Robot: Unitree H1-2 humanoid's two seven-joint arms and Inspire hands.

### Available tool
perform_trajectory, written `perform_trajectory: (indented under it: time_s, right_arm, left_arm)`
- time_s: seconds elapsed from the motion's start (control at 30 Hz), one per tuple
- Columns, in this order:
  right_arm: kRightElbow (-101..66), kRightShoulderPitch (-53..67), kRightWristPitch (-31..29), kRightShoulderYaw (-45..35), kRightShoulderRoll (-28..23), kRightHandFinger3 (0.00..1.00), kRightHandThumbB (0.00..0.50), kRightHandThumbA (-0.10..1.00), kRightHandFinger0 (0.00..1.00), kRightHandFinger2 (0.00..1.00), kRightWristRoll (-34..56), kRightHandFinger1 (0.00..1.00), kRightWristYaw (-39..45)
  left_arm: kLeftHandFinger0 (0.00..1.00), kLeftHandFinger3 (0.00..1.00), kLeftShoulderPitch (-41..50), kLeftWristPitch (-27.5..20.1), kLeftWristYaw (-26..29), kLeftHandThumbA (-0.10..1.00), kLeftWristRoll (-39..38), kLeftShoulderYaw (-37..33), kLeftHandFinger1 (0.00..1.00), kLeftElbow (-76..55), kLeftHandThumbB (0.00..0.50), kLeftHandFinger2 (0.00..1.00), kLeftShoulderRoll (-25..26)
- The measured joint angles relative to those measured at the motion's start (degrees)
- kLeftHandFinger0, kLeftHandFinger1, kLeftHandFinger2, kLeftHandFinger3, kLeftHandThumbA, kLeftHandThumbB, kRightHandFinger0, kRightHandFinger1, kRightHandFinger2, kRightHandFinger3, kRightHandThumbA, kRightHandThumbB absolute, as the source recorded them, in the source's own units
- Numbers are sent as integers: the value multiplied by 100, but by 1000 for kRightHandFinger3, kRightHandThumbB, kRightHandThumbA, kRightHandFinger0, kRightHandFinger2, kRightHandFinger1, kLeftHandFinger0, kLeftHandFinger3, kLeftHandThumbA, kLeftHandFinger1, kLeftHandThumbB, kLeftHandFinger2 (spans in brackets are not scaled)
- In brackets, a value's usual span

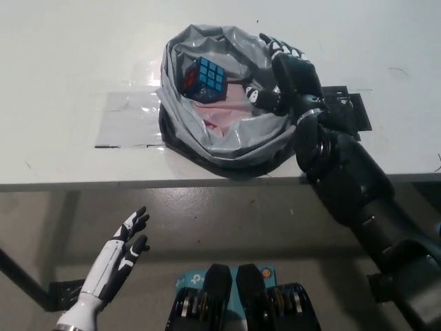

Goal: Use the right hand to pick up a rubix's cube and place it into a plastic bag and lift the bag

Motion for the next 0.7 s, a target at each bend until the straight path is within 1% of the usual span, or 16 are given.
perform_trajectory:
  time_s: [0.07, 0.1, 0.13, 0.17, 0.23, 0.27, 0.37, 0.4, 0.57, 0.6, 0.63, 0.67, 0.7]
  right_arm:
    - [28, -1, 217, 79, 2, 1000, 453, 540, 1000, 1000, -127, 1000, -112]
    - [33, -1, 310, 103, 4, 1000, 445, 525, 1000, 1000, -177, 1000, -157]
    - [33, -1, 476, 137, 4, 1000, 444, 524, 1000, 1000, -277, 1000, -251]
    - [33, -2, 515, 143, 4, 1000, 431, 526, 1000, 1000, -299, 1000, -278]
    - [20, -2, 677, 176, 1, 1000, 433, 528, 1000, 1000, -424, 1000, -407]
    - [11, -2, 730, 184, 0, 1000, 442, 529, 1000, 1000, -451, 1000, -442]
    - [-91, -3, 988, 223, -12, 1000, 441, 530, 1000, 1000, -629, 1000, -608]
    - [-91, -3, 988, 223, -12, 1000, 438, 528, 1000, 1000, -629, 1000, -608]
    - [-412, -6, 1309, 245, -40, 1000, 447, 503, 1000, 1000, -794, 1000, -671]
    - [-412, -6, 1309, 245, -40, 1000, 443, 491, 1000, 1000, -794, 1000, -671]
    - [-529, -6, 1408, 243, -48, 1000, 443, 491, 1000, 1000, -810, 1000, -666]
    - [-555, -6, 1434, 242, -51, 1000, 437, 528, 1000, 1000, -810, 1000, -664]
    - [-575, -6, 1450, 238, -53, 1000, 436, 534, 1000, 1000, -810, 1000, -661]
  left_arm:
    - [736, 1000, 1, -2, 0, 1000, 0, 0, 944, 2, 131, 1000, 0]
    - [721, 1000, 1, -3, 0, 1000, -1, 0, 935, 4, 127, 1000, 1]
    - [721, 1000, 0, -13, -1, 1000, -3, 0, 934, 9, 128, 1000, 0]
    - [723, 1000, 0, -16, -1, 1000, -3, 0, 933, 12, 127, 1000, 0]
    - [725, 1000, 0, -22, -1, 1000, -4, 0, 925, 17, 117, 1000, 0]
    - [729, 1000, 0, -23, -2, 1000, -4, 0, 922, 17, 120, 1000, 0]
    - [738, 1000, 0, -54, -3, 1000, -4, 0, 919, 19, 117, 1000, 1]
    - [722, 1000, 0, -54, -3, 1000, -4, 0, 907, 19, 109, 1000, 1]
    - [705, 1000, -2, -86, -3, 1000, -4, -1, 888, 33, 107, 1000, 3]
    - [698, 1000, -2, -86, -3, 1000, -4, -1, 885, 33, 95, 1000, 3]
    - [697, 1000, -2, -90, -4, 1000, -4, -1, 885, 34, 95, 1000, 2]
    - [699, 1000, -2, -92, -4, 1000, -4, -1, 883, 34, 99, 1000, 3]
    - [700, 1000, -3, -95, -4, 1000, -4, 0, 883, 35, 101, 1000, 2]
